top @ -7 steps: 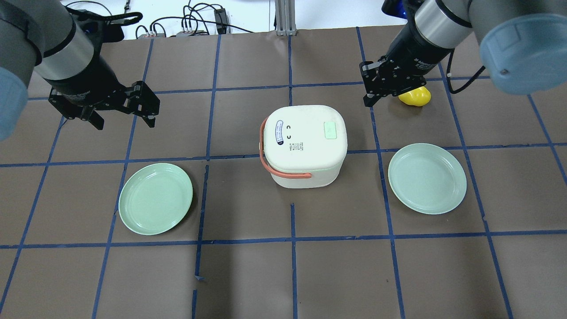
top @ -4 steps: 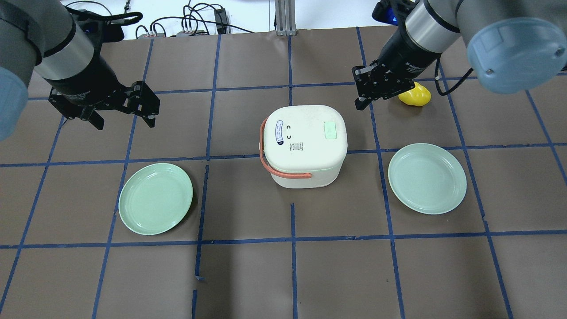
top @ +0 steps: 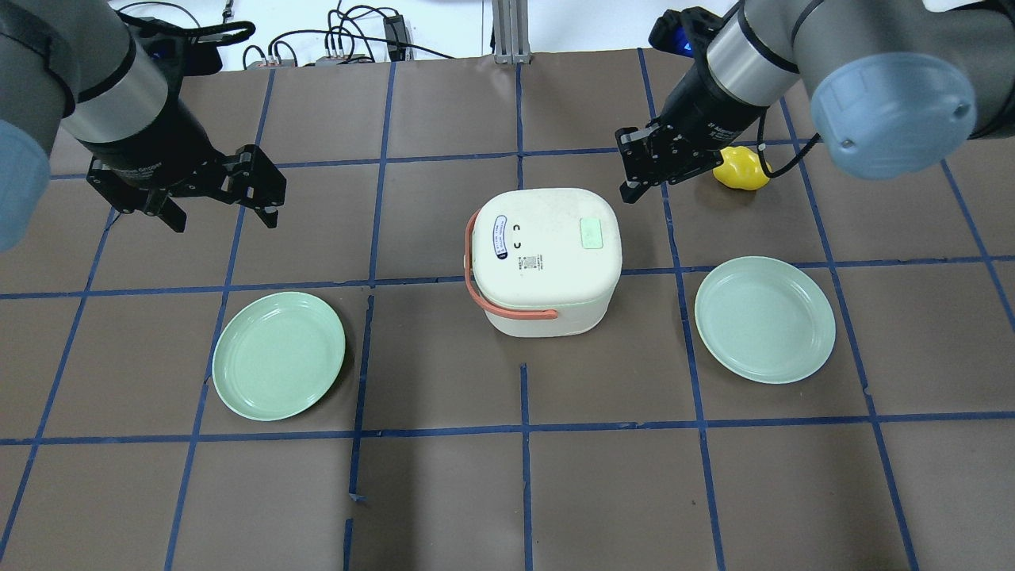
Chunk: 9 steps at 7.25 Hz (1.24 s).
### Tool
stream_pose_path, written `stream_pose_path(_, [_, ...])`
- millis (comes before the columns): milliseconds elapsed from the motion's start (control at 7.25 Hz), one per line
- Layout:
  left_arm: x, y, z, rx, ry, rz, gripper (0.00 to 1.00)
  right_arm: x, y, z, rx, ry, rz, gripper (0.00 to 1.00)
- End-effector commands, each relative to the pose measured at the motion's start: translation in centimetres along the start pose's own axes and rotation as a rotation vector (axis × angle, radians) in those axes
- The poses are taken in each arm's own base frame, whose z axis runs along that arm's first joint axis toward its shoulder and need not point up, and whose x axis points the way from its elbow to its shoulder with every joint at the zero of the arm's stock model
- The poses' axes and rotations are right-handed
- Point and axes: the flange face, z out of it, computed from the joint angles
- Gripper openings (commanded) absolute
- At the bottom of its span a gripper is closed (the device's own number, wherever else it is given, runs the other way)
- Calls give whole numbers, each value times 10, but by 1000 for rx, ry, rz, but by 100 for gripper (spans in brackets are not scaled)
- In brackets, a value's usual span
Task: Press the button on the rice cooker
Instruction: 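Move the right gripper over the rice cooker's green lid button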
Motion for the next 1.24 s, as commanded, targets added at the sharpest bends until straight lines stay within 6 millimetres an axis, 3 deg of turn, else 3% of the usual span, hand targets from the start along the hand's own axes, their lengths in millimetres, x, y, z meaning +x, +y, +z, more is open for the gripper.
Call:
stream_pose_path(0, [0,0,0,-1,0,2,100,1,1,8,-5,-13,-3,7])
stream_pose_path(1103, [0,0,0,0,0,0,100,1,-6,31,34,-55,-46,9])
